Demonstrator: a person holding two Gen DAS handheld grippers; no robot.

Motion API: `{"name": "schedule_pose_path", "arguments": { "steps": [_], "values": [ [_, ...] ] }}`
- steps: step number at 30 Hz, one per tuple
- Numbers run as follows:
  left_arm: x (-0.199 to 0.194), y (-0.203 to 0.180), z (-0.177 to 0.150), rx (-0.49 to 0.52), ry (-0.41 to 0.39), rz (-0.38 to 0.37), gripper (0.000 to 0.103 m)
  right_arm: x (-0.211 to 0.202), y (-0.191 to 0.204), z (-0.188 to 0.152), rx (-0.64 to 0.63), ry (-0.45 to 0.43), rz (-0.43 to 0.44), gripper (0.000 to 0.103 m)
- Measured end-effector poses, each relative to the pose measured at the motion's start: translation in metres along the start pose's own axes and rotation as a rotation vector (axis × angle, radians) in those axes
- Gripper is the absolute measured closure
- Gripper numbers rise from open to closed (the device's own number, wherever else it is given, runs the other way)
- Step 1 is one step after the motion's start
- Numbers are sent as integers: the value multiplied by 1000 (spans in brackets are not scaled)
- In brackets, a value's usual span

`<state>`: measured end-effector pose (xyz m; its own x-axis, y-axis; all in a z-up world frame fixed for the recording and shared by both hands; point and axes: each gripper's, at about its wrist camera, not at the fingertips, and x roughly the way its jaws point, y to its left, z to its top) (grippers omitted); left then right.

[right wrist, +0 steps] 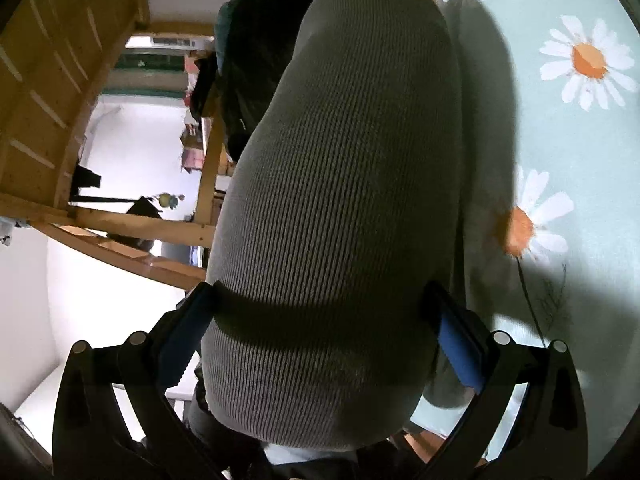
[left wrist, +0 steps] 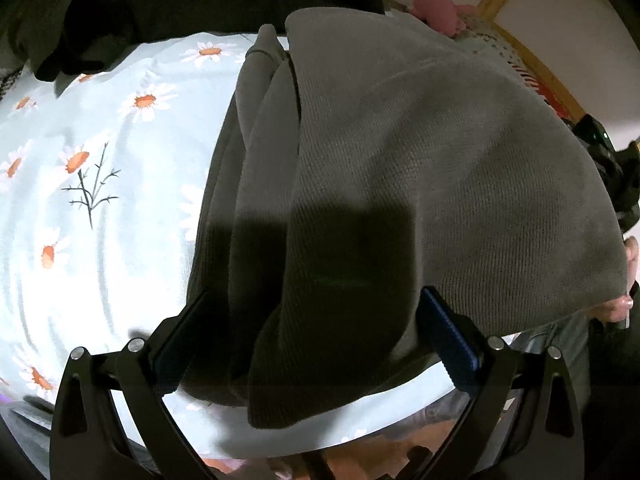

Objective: Fold large clothes
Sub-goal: 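Grasp the folded hoodie edges with both tools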

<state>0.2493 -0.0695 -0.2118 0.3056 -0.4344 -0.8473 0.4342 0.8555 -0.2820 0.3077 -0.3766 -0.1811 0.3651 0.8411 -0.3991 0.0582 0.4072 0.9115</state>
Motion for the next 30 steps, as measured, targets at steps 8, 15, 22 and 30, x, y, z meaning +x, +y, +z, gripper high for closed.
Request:
{"name": "schedule_pose_path", "arguments": {
  "steps": [8, 15, 22, 30],
  "values": [
    [5, 4, -2, -13, 34, -75, 4, 24, 0, 30, 39, -71, 15, 2],
    [4, 13, -9, -27, 52, -105, 4, 31, 13, 7, -20, 14, 9, 4],
    [9, 2, -10, 99, 97, -84, 4, 28, -9, -36, 72, 107, 79, 2],
    [7, 4, -12, 66, 89, -131, 5, 36, 6, -30, 44, -18, 71, 7]
  ]
}}
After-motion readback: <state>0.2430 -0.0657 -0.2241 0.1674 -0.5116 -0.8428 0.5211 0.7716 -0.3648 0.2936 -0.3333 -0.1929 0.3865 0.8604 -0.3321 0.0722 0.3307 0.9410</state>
